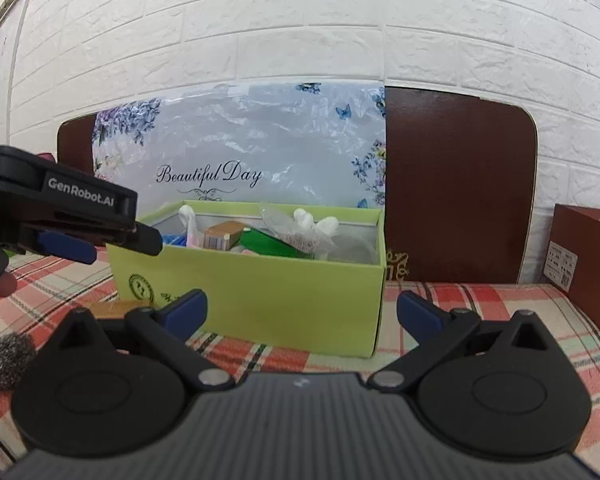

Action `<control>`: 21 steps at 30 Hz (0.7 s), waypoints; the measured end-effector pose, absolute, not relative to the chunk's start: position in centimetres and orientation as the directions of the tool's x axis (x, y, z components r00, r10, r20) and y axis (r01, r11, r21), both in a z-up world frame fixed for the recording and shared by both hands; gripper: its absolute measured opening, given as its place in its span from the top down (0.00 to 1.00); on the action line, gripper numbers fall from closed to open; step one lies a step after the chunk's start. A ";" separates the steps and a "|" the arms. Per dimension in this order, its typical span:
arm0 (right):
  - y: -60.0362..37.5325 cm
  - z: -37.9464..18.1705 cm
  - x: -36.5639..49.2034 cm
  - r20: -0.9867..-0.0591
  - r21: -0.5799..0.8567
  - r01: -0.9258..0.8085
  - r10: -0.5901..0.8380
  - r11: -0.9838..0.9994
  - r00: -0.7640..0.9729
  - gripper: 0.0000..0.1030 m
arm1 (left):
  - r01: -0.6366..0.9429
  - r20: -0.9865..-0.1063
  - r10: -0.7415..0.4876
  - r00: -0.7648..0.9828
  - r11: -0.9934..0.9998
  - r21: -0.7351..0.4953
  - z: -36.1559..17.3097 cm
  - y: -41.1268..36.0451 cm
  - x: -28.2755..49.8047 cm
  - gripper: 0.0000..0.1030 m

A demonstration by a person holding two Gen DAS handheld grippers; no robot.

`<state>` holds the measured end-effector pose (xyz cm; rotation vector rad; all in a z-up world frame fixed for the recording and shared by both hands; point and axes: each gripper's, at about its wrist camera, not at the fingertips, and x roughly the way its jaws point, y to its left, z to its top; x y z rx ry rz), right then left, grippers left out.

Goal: Organize objects
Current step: 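Grasp the steel-wool scrubber with the left gripper while the right grasps the other gold box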

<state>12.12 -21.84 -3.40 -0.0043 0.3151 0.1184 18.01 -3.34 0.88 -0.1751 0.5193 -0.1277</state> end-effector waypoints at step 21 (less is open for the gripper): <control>-20.7 -4.9 5.7 -0.385 0.071 -0.176 0.190 0.982 0.903 0.00 | -0.068 -0.557 -0.074 0.827 0.971 -0.230 -3.1 4.3 6.3 0.26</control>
